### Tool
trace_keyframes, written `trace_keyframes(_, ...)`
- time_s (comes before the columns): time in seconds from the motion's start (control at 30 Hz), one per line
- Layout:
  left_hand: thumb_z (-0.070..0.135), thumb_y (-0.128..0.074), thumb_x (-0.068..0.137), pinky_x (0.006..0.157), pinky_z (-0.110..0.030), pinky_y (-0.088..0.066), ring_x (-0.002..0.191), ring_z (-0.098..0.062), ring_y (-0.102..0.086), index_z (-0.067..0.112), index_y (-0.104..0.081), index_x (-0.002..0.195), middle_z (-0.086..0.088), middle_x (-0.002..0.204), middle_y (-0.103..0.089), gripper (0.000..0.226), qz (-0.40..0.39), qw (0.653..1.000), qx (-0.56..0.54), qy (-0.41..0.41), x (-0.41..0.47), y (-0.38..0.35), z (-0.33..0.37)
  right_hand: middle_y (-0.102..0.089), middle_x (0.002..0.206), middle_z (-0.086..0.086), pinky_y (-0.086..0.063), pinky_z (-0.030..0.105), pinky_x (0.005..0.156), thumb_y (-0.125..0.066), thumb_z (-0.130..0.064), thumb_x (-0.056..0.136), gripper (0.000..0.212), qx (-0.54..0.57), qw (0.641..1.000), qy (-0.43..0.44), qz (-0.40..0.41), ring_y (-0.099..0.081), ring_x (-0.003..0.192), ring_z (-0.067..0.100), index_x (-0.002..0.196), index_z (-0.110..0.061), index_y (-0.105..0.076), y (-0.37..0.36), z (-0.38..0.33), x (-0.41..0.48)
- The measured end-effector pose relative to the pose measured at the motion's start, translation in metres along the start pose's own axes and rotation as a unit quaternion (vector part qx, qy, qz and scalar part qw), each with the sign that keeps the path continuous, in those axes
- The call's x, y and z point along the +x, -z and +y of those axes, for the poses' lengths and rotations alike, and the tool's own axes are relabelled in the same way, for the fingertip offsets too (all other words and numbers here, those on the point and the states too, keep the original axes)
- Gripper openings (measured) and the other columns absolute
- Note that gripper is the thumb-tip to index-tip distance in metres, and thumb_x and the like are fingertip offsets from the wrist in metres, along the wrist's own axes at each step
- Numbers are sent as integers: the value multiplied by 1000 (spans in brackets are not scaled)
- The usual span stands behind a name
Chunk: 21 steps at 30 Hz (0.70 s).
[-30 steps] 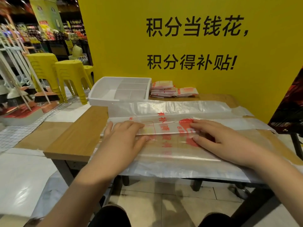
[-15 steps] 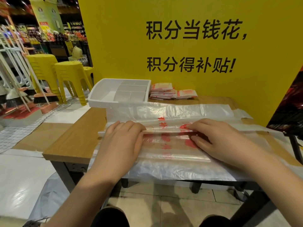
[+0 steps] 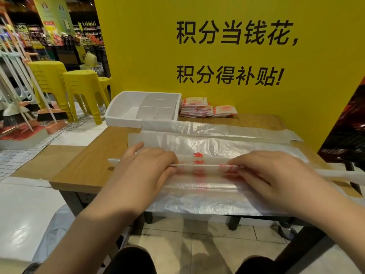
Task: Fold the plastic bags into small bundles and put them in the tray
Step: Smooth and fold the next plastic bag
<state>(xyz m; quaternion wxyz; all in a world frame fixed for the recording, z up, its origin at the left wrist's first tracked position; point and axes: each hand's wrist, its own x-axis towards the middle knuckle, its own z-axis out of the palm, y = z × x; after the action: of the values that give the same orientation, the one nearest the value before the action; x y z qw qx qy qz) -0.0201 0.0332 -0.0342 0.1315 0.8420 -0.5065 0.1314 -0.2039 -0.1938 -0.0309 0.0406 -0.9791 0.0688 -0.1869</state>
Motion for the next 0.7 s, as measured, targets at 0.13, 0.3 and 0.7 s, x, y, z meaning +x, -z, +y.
trace_keyframes(0.13,50,-35,98,85,-31,-44,89,-9,-58,34,-60,100,15,91,-61,30,-37,998,-35,-29,7,8,-5,-64,110,-28,-51,23,76,-40,-55,95,42,18,998,-26,-45,-62,98,0,136,-48,-45,2,-1,1)
trace_keyframes(0.3,47,-42,98,82,-38,-49,93,-13,-59,37,-58,107,13,95,-65,21,-94,994,-46,8,31,10,-16,-60,128,-23,-47,29,86,-35,-52,101,41,-10,998,-32,-58,-59,113,8,142,-48,-38,7,0,18)
trace_keyframes(0.7,29,-51,102,102,-35,-41,120,-15,-49,32,-60,129,12,130,-54,29,-34,998,-48,1,29,-18,-10,-54,127,-13,-49,35,93,-45,-39,100,36,-14,997,-36,-63,-54,115,15,134,-36,-58,-19,3,28)
